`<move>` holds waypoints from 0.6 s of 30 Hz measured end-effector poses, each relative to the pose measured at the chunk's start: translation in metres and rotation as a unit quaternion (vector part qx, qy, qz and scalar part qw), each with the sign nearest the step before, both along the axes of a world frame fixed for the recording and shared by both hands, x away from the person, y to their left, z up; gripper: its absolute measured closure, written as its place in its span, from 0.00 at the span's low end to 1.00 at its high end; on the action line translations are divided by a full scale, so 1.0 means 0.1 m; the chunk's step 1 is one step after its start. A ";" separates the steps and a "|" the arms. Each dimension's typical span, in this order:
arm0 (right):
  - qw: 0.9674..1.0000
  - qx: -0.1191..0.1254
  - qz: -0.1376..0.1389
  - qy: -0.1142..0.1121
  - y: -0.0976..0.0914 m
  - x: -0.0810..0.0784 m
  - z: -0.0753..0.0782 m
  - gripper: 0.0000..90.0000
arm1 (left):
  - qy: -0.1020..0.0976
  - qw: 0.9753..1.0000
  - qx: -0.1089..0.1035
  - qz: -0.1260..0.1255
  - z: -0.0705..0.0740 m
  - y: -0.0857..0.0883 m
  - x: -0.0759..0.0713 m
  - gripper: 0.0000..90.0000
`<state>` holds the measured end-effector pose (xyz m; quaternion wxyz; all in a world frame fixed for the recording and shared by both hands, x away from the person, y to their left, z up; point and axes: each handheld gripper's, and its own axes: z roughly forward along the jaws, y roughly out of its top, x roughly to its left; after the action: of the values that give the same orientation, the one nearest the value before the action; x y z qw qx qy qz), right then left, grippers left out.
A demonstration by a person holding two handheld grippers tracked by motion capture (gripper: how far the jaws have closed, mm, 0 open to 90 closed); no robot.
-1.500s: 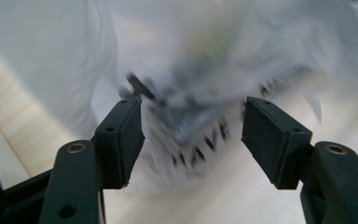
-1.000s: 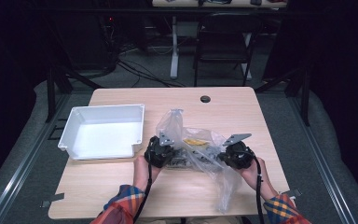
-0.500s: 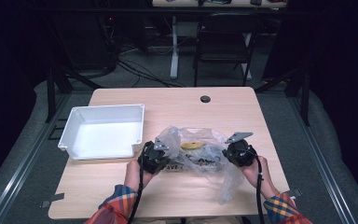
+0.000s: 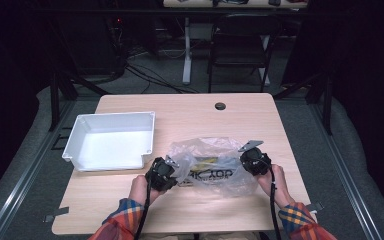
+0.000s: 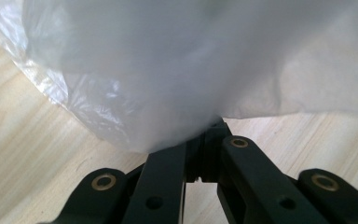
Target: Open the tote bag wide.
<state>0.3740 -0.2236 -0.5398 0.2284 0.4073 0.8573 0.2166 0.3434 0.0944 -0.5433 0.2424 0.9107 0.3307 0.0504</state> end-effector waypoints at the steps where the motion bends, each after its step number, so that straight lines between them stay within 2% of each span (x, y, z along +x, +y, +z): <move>1: 1.000 -0.004 -0.001 0.001 -0.01 0.01 -0.01 1.00 | 0.000 1.000 0.002 0.006 -0.02 0.00 0.00 1.00; 2: 1.000 -0.007 -0.008 0.001 -0.01 0.02 -0.02 1.00 | -0.002 1.000 0.000 0.012 -0.03 0.00 -0.01 1.00; 8: 0.999 -0.038 -0.035 0.005 -0.10 0.07 -0.09 1.00 | 0.005 1.000 0.025 0.011 -0.07 0.07 -0.03 1.00; 12: 0.998 -0.035 -0.048 0.017 -0.18 0.09 -0.12 1.00 | 0.005 0.999 0.028 0.018 -0.06 0.14 -0.03 1.00; 14: 0.998 -0.028 -0.044 0.021 -0.18 0.09 -0.12 1.00 | 0.000 0.999 0.029 0.019 -0.04 0.14 -0.03 0.99; 15: 0.999 -0.028 -0.039 0.025 -0.18 0.09 -0.12 1.00 | -0.004 0.999 0.032 0.021 -0.03 0.13 -0.03 0.96; 18: 0.999 -0.011 -0.033 0.024 -0.17 0.06 -0.09 1.00 | 0.001 0.999 0.022 0.024 0.05 0.17 -0.05 0.73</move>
<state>0.3804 -0.2407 -0.5485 0.2194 0.4377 0.8512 0.1893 0.3383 0.1112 -0.5386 0.2206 0.9076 0.3517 0.0622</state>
